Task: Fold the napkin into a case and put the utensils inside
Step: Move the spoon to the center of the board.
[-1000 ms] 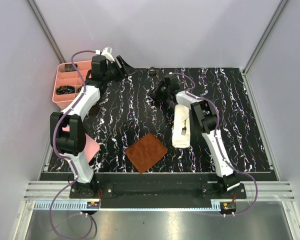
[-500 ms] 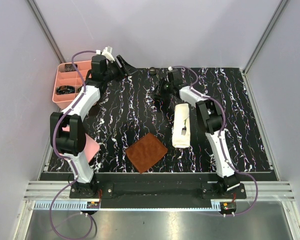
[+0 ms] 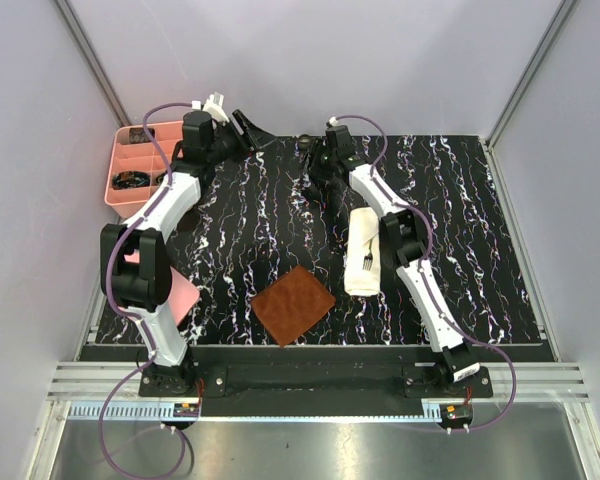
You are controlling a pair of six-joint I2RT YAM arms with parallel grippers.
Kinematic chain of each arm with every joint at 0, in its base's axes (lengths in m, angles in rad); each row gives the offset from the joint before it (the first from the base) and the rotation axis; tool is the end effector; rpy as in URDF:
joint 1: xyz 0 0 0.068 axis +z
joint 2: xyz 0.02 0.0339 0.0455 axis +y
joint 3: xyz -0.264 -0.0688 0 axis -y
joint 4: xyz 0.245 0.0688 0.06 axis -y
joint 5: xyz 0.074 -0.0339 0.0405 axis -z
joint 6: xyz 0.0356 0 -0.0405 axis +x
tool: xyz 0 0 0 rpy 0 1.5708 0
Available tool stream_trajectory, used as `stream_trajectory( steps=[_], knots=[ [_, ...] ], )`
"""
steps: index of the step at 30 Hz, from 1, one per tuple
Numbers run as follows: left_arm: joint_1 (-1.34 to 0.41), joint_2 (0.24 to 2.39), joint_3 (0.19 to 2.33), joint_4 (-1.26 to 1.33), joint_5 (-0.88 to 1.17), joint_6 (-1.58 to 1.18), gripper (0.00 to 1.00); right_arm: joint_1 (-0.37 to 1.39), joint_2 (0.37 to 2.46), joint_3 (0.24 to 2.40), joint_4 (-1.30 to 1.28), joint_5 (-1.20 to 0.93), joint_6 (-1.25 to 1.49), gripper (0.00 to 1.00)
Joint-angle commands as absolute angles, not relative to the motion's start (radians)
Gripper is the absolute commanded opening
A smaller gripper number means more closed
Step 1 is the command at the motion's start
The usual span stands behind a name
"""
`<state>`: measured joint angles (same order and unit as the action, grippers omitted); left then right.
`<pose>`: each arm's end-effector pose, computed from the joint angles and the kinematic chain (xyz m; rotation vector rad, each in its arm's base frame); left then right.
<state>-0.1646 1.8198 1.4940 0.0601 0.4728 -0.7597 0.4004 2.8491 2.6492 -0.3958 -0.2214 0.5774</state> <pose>0.4298 -0.0878 0.3200 -0.2242 1.9330 -1.0648 0.5631 0.2469 0.1388 0.0670 2.2609 0.7839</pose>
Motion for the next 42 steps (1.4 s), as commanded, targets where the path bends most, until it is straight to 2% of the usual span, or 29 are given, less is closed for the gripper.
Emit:
stream_trajectory(
  steps=[1, 4, 11, 22, 28, 31, 37, 42],
  knots=[
    [-0.161, 1.787, 1.485, 0.149, 0.515, -0.787, 0.61, 0.428, 2.879, 2.706, -0.471, -0.143, 0.592, 0.57],
    [-0.161, 1.776, 1.473, 0.161, 0.515, -0.795, 0.61, 0.436, 2.901, 2.701, -0.465, -0.163, 0.678, 0.57],
    [-0.161, 1.770, 1.477, 0.152, 0.525, -0.792, 0.60, 0.437, 2.945, 2.704, -0.437, -0.169, 0.795, 0.50],
    [-0.161, 1.769, 1.473, 0.161, 0.535, -0.795, 0.60, 0.434, 2.928, 2.646, -0.474, -0.206, 0.879, 0.16],
    [-0.161, 1.772, 1.471, 0.167, 0.537, -0.790, 0.60, 0.434, 2.890, 2.597, -0.499, -0.207, 0.862, 0.14],
    [-0.161, 1.812, 1.474, 0.167, 0.552, -0.807, 0.57, 0.436, 2.856, 2.560, -0.495, -0.238, 0.853, 0.08],
    [-0.161, 1.833, 1.450, 0.216, 0.569, -0.842, 0.56, 0.439, 2.749, 2.396, -0.485, -0.282, 0.825, 0.04],
    [-0.161, 1.818, 1.457, 0.175, 0.558, -0.802, 0.56, 0.451, 2.548, 2.071, -0.388, -0.285, 0.752, 0.04]
  ],
)
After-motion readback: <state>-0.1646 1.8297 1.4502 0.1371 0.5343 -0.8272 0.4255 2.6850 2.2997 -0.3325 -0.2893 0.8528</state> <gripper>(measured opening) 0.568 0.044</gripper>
